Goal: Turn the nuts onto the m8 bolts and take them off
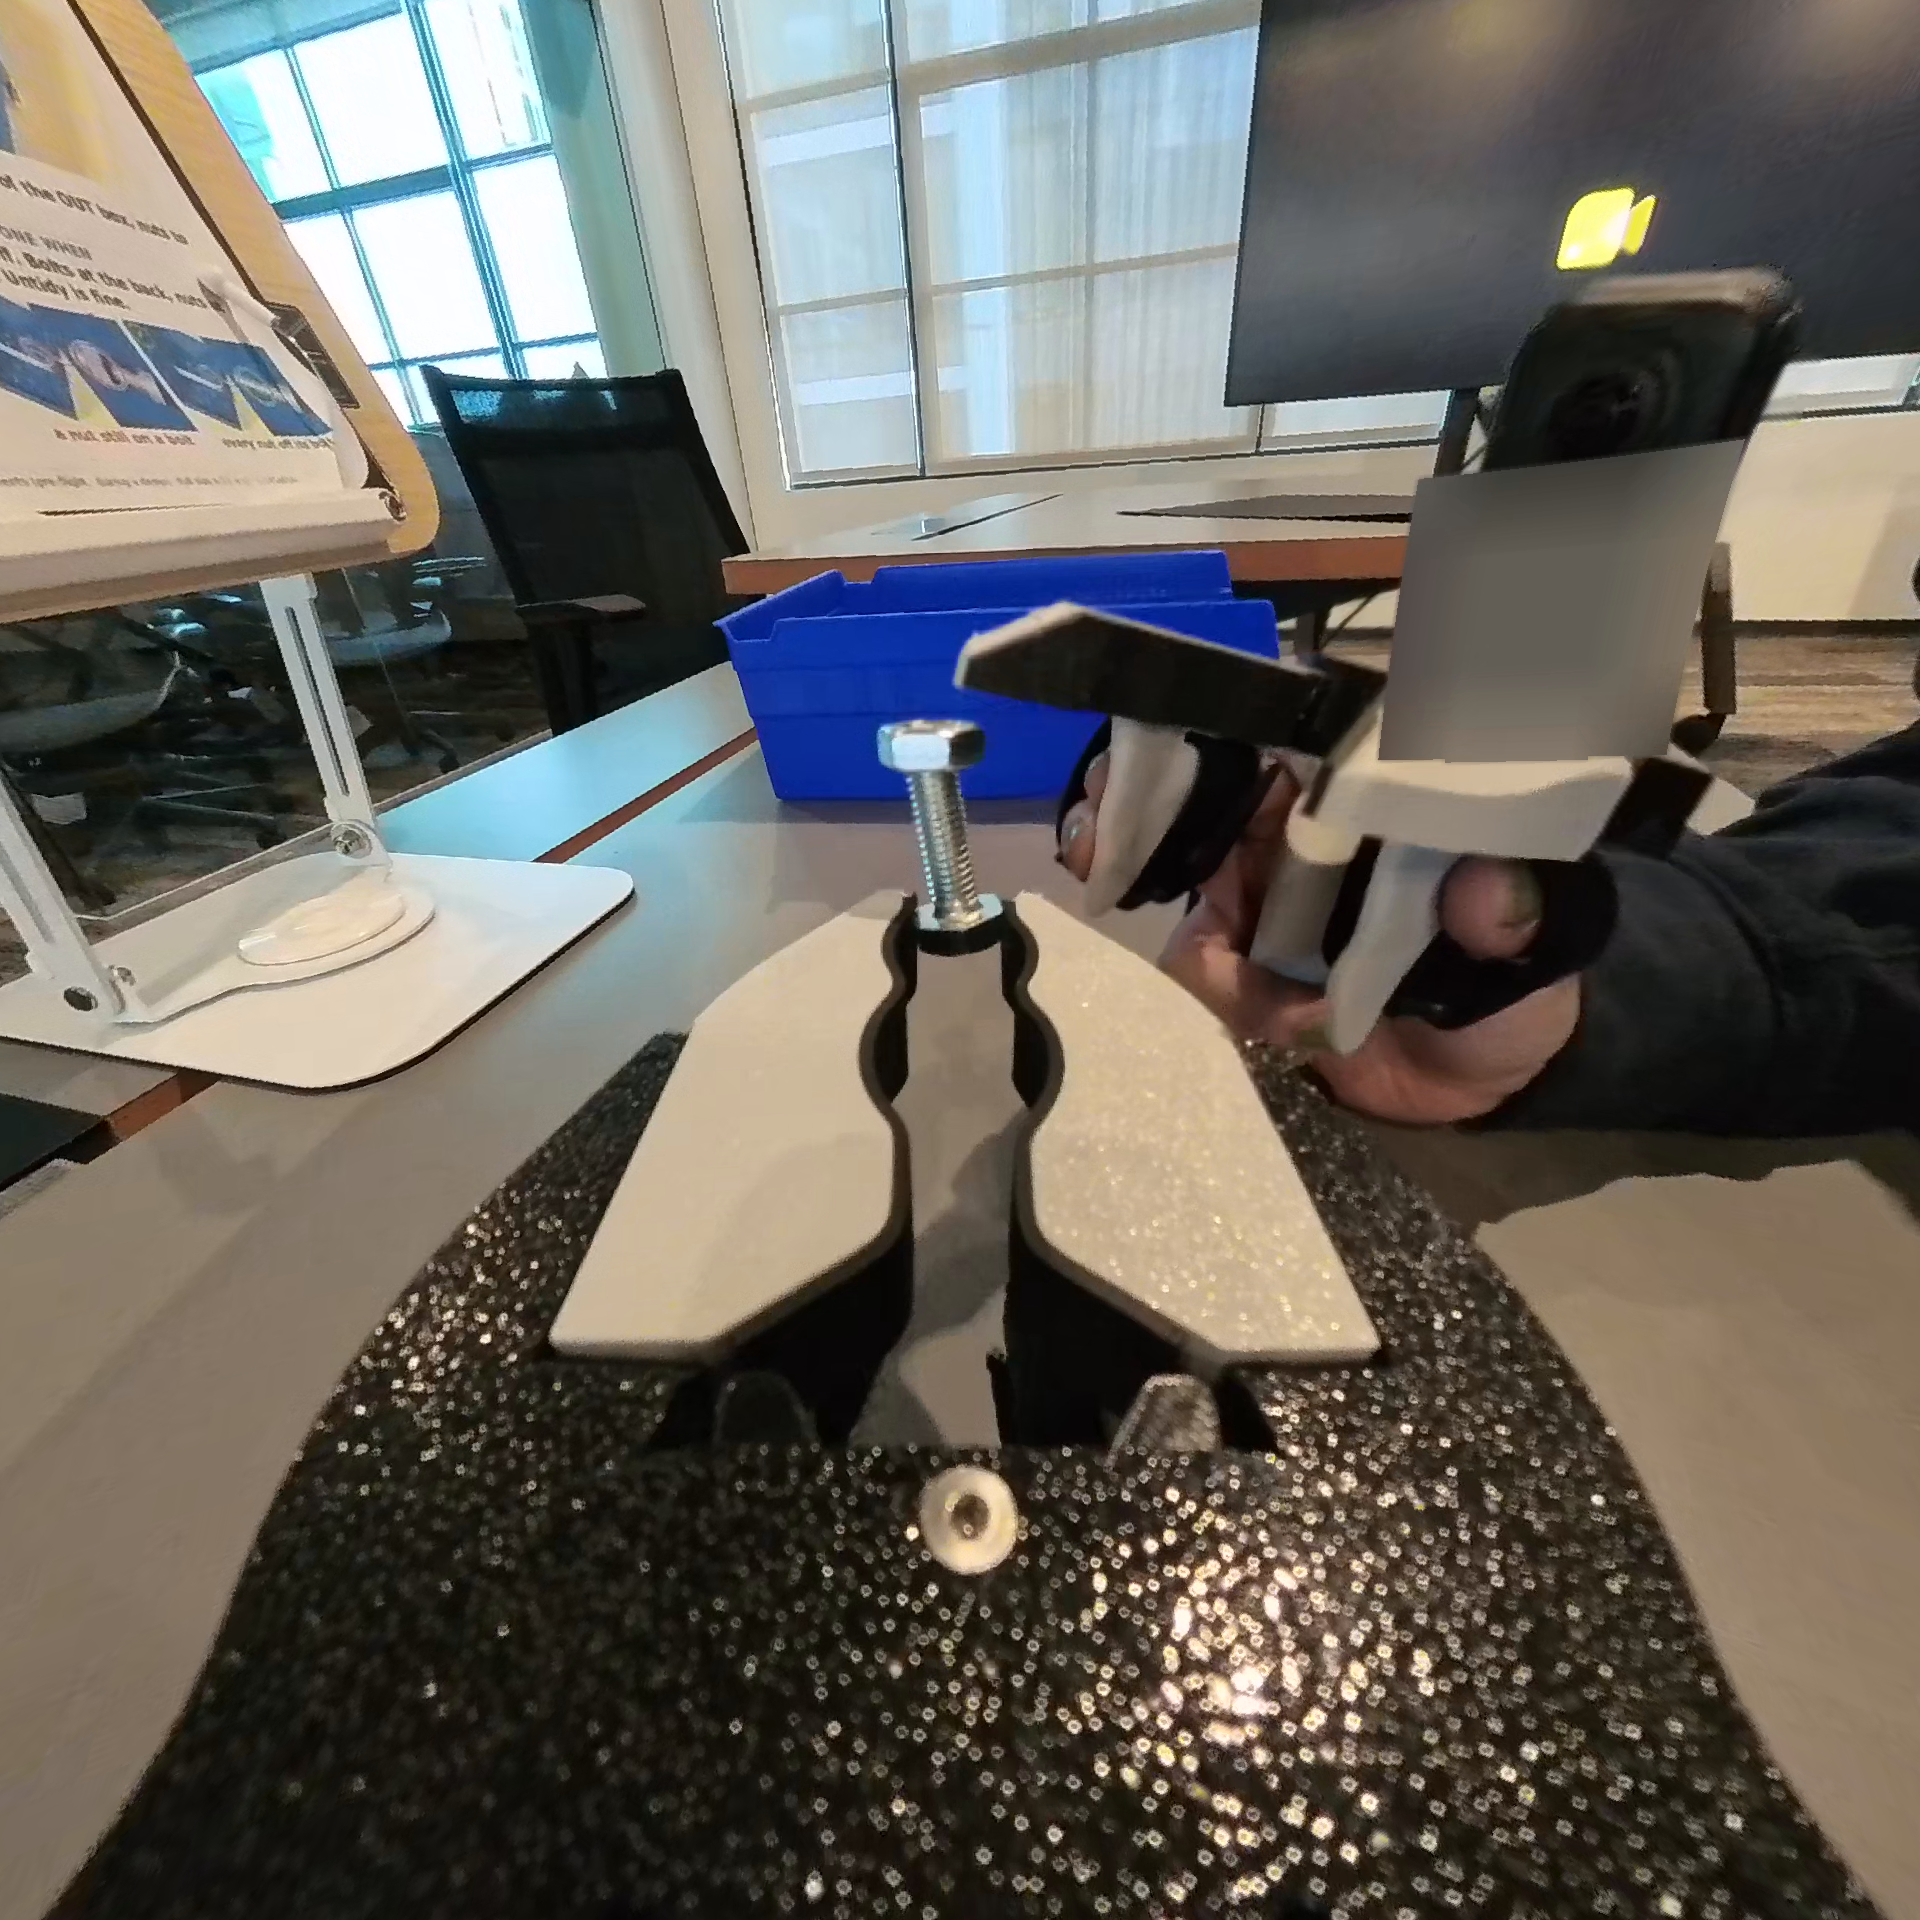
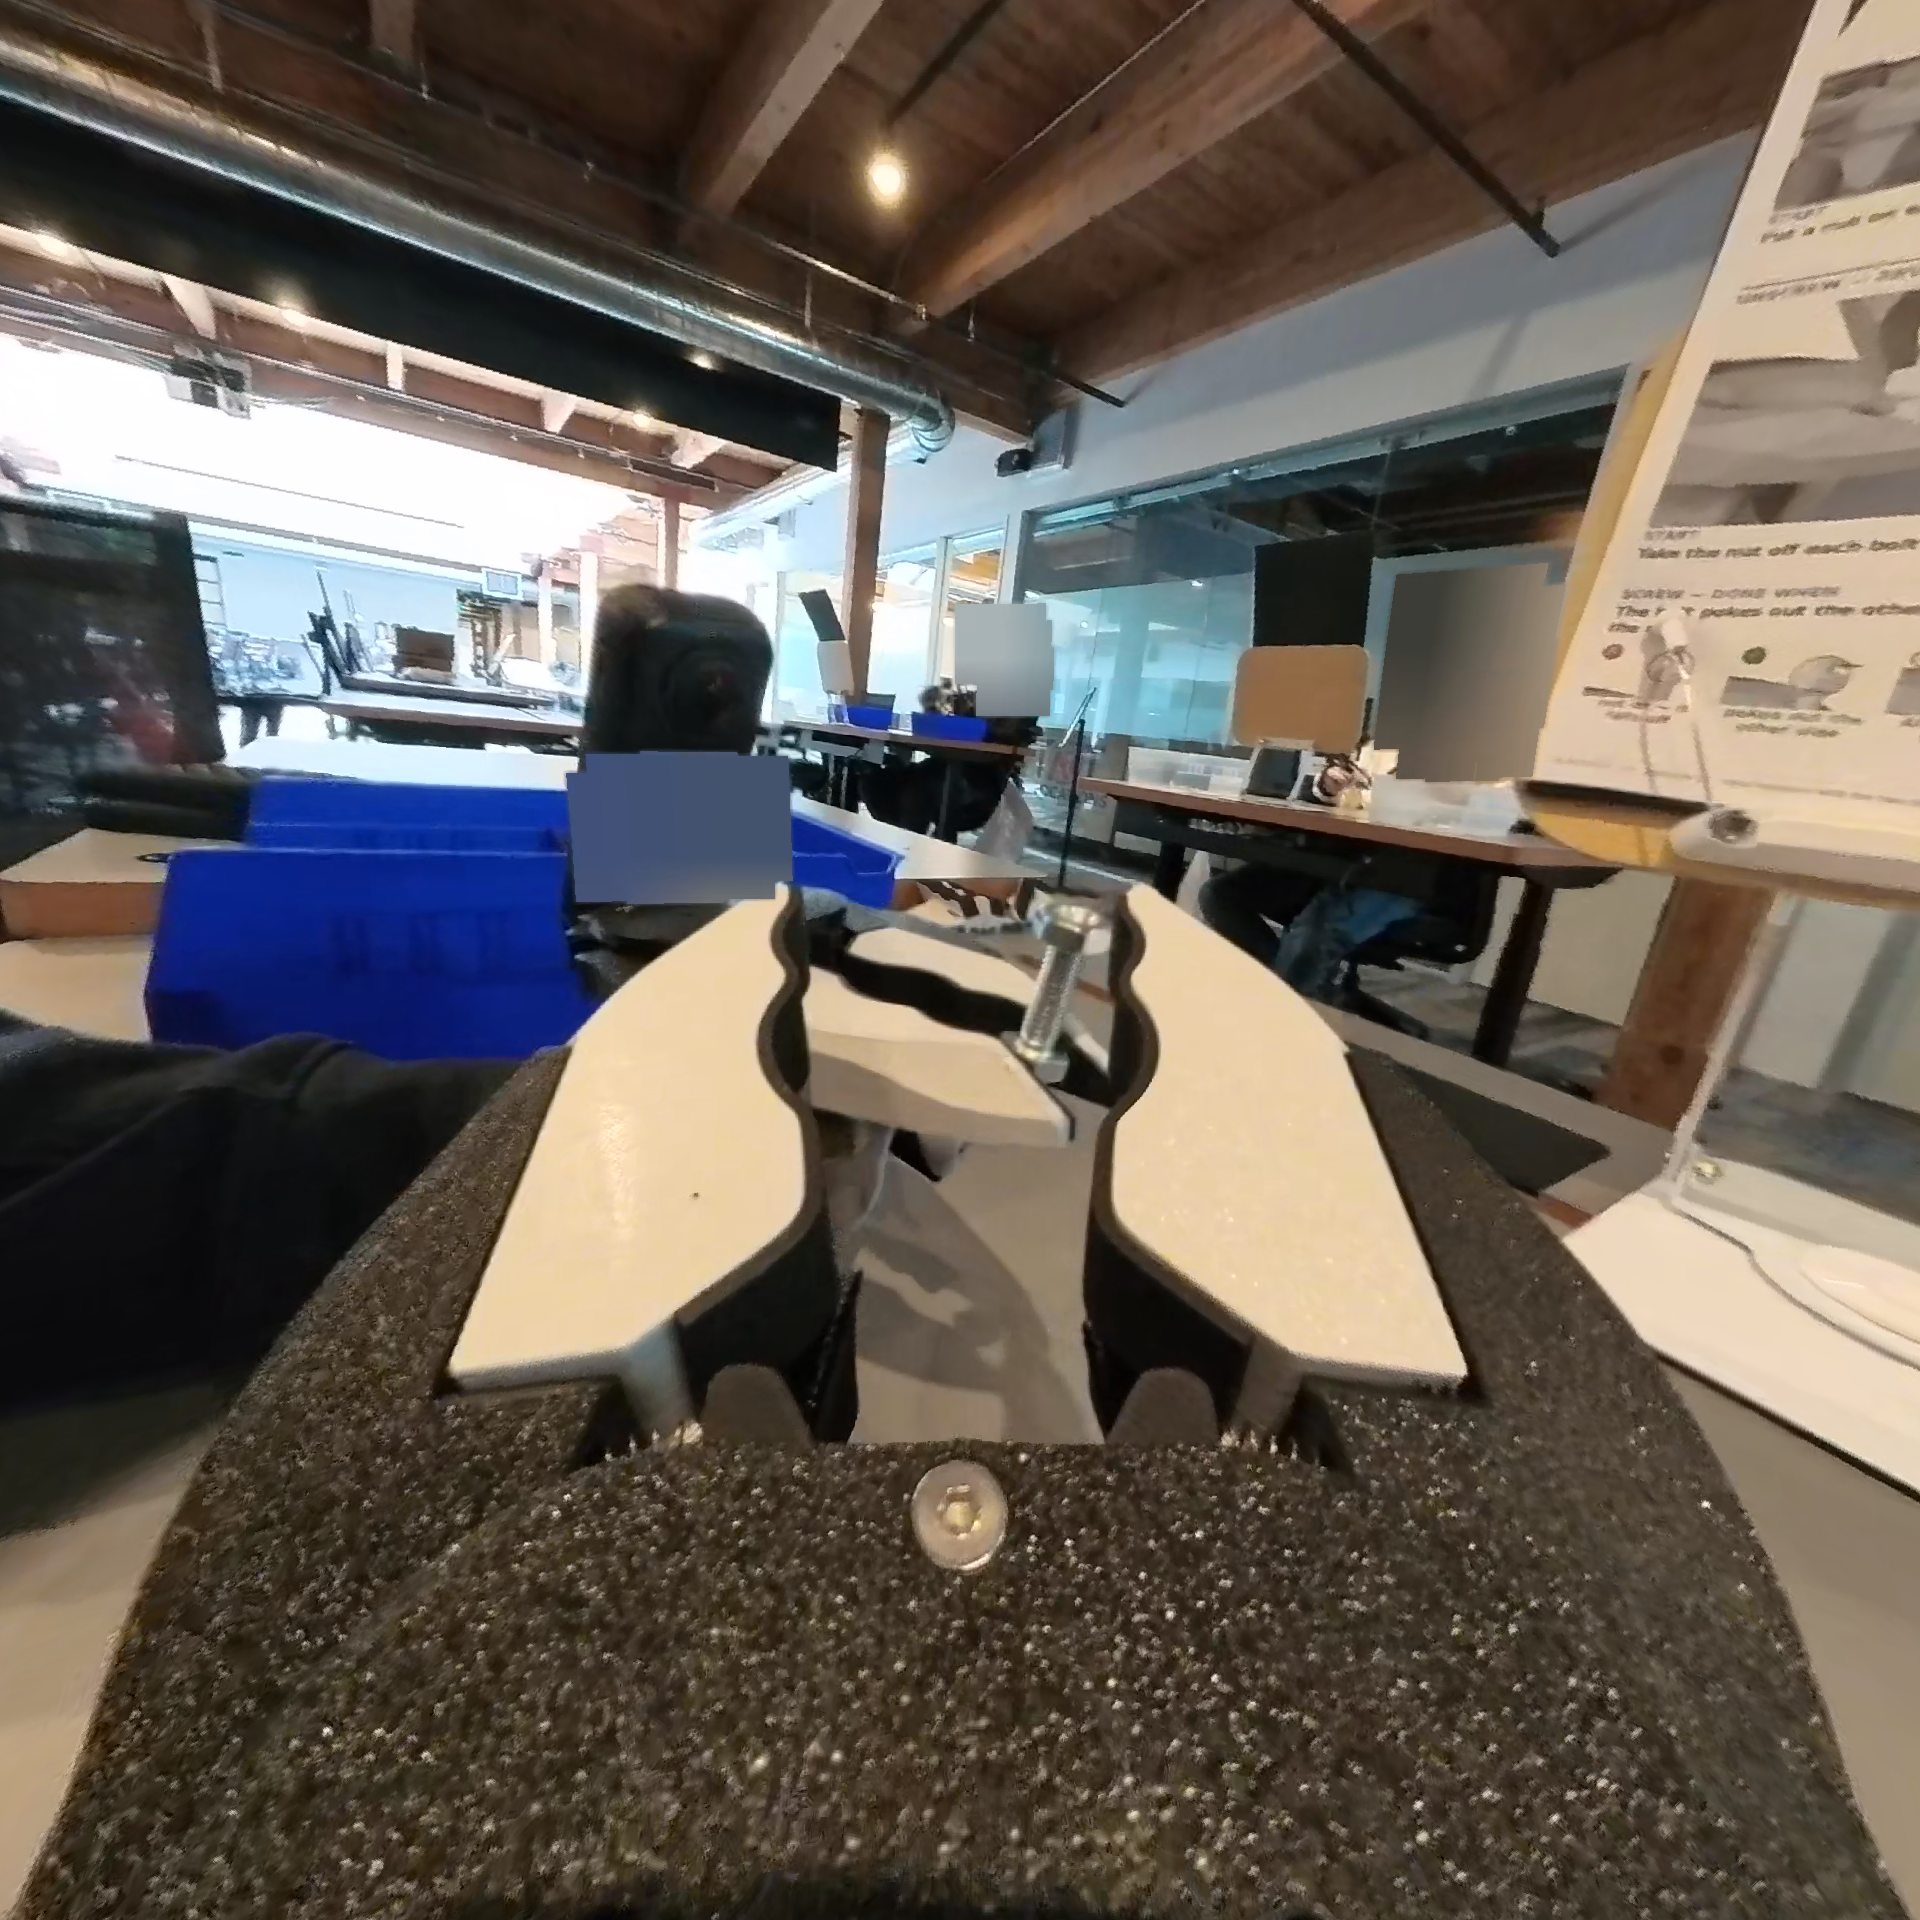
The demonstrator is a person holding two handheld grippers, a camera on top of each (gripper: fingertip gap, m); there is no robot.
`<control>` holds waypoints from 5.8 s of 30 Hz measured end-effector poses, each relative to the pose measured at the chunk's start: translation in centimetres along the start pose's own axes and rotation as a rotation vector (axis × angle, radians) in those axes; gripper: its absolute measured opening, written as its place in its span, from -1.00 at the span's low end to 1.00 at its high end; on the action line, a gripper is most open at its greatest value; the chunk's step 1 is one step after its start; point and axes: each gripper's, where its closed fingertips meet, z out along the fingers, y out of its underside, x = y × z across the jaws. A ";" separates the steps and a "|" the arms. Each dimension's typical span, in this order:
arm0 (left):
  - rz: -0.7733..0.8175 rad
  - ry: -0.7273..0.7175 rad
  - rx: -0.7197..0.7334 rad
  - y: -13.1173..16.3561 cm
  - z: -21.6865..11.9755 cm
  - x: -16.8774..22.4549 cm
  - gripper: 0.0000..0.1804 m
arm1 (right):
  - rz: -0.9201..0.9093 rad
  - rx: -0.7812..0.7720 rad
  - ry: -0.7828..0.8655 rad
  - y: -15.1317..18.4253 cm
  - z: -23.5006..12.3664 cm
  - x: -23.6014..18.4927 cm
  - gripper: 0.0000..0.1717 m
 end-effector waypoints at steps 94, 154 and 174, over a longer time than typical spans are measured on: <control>0.031 0.006 -0.041 0.5 0.4 0.3 -0.84 | 0.034 -0.104 -0.036 1.4 -0.3 -0.4 -0.32; 0.005 0.133 -0.077 1.0 0.4 1.7 -0.84 | 0.113 -0.110 -0.080 1.3 -1.5 1.7 -0.38; 0.001 0.147 -0.092 1.1 0.5 1.9 -0.84 | 0.165 -0.104 -0.170 1.4 -1.9 1.3 -0.38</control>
